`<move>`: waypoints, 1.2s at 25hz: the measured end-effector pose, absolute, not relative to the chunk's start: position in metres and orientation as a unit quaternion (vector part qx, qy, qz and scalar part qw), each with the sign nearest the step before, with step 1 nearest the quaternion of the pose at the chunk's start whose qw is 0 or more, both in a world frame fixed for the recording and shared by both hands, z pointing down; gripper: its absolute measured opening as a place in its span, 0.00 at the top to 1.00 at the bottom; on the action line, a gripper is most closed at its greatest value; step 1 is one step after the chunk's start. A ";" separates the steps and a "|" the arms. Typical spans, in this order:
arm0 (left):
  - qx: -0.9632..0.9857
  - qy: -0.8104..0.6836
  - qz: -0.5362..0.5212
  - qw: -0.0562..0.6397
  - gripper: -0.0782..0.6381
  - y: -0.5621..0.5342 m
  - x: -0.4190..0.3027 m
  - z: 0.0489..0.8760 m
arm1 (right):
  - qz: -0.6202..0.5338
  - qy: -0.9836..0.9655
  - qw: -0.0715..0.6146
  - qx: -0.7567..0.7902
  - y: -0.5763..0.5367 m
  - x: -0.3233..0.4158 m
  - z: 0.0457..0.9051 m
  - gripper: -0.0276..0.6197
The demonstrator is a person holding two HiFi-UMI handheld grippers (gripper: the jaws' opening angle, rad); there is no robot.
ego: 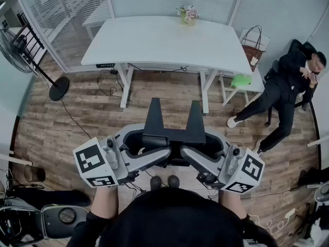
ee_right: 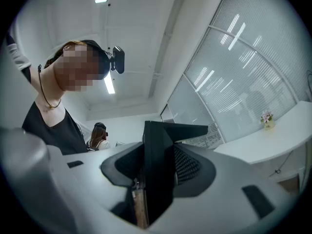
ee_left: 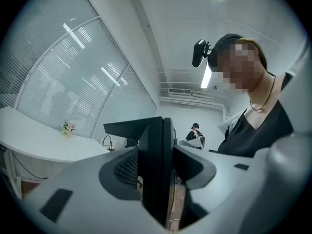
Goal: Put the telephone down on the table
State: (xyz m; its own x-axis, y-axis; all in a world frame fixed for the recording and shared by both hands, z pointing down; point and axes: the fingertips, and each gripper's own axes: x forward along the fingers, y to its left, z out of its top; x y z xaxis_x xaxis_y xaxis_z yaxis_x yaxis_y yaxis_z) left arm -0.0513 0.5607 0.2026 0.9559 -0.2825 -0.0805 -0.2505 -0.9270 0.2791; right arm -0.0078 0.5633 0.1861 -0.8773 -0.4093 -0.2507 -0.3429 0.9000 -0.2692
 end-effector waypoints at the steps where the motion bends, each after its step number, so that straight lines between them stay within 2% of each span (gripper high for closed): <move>1: 0.980 -0.136 -0.060 0.133 0.59 0.563 -0.053 0.203 | -0.109 0.963 0.153 -0.196 0.566 -0.009 0.186 0.67; 15: 0.980 -0.137 -0.062 0.129 0.59 0.572 -0.068 0.197 | -0.105 0.963 0.151 -0.196 0.575 -0.024 0.181 0.67; 21: 0.982 -0.139 -0.051 0.118 0.59 0.579 -0.078 0.202 | -0.070 0.970 0.104 -0.210 0.580 -0.041 0.187 0.64; 30: 0.984 -0.118 -0.062 0.115 0.60 0.573 -0.116 0.201 | -0.068 0.967 0.114 -0.218 0.576 -0.079 0.186 0.65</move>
